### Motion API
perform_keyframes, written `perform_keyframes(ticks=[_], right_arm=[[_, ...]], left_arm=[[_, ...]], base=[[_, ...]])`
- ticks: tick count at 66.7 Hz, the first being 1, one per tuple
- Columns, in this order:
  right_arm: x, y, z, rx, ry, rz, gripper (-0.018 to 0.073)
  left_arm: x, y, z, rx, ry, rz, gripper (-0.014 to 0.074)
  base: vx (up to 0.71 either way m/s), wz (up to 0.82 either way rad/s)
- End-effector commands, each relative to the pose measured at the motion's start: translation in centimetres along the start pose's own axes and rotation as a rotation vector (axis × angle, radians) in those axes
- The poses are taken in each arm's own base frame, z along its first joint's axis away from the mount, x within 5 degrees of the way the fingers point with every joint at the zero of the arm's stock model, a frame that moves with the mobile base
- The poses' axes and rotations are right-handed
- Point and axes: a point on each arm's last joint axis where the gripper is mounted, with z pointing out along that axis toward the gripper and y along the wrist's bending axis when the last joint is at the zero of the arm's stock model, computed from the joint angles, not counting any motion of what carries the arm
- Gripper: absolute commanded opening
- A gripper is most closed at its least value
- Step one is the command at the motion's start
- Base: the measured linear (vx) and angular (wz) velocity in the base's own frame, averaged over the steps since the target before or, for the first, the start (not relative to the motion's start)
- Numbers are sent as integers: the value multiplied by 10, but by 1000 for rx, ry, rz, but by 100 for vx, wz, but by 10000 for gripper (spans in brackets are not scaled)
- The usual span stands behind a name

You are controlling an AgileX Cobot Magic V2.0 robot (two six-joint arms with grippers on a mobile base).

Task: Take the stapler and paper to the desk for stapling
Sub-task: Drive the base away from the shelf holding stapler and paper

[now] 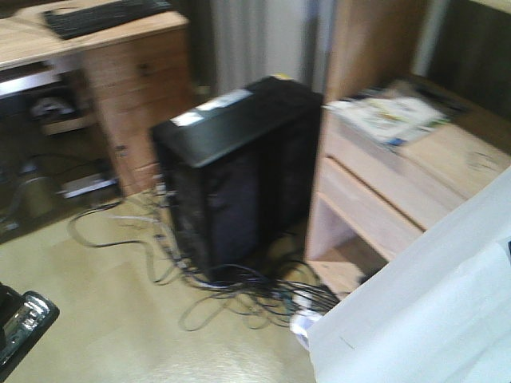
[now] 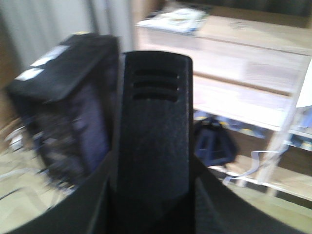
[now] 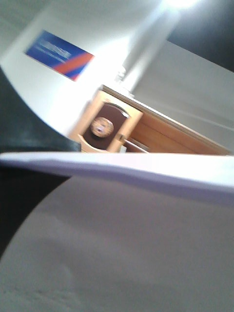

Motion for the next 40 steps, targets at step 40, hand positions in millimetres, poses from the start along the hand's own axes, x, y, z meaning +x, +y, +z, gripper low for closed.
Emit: perform_keyframes(ticks=[40], right_arm=[[-4, 12, 4, -83, -19, -12, -5]], left_arm=[[-18, 0, -4, 3, -132, -7, -7]], base=[[8, 64]])
